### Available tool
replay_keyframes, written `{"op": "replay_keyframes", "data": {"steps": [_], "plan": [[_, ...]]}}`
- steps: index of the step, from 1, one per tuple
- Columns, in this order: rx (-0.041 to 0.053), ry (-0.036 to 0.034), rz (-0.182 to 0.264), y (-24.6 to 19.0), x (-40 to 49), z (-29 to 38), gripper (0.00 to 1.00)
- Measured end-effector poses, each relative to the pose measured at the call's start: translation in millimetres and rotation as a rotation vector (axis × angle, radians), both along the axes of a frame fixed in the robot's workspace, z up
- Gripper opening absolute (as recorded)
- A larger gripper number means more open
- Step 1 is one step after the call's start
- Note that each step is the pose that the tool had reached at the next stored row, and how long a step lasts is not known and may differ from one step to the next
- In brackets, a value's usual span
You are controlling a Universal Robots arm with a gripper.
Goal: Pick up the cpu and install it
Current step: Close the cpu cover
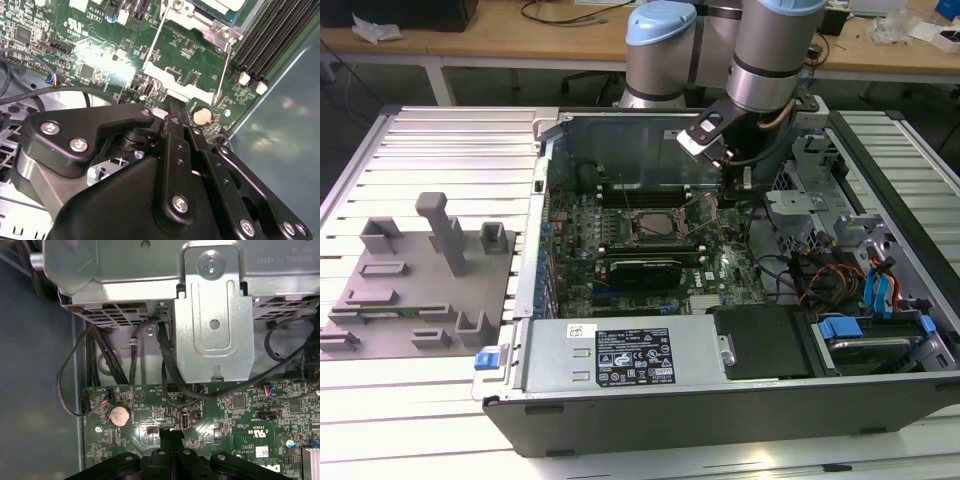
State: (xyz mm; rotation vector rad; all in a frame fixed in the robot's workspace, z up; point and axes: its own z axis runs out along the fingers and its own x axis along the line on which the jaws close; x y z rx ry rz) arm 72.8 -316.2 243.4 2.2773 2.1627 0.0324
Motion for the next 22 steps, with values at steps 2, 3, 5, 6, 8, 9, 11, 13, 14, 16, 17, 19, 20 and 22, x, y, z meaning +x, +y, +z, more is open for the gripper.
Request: {"op": "replay_keyframes", "data": {"steps": [2,3,5,6,8,9,11,13,14,16,17,19,20,22], "plan": [[-0.0004,0.0000,0.000,0.0,-1.6,0.1,0.11],[-0.0001,-0.0002,0.000,0.0,-2.4,0.0,0.11],[-0.0002,-0.0009,0.000,0.0,-3.5,0.0,0.11],[-0.0002,-0.0018,0.000,0.0,-4.8,0.0,0.11],[-0.0003,-0.0050,0.000,0.0,-8.1,0.0,0.11],[-0.0004,-0.0068,0.000,0.0,-9.6,0.1,0.11],[0.0004,-0.0104,0.000,0.1,-14.2,-0.1,0.11],[0.0002,-0.0158,0.000,0.0,-18.2,-0.1,0.11],[-0.0003,-0.0182,0.000,0.0,-20.4,0.0,0.11],[0.0000,-0.0233,0.000,0.1,-24.7,-0.1,0.11],[-0.0002,-0.0255,0.000,0.1,-26.8,0.0,0.11],[-0.0002,-0.0362,0.000,0.4,-36.2,0.0,0.11],[-0.0001,-0.0387,0.000,0.5,-38.3,0.0,0.11],[-0.0002,-0.0476,0.000,0.9,-45.0,0.0,0.11]]}}
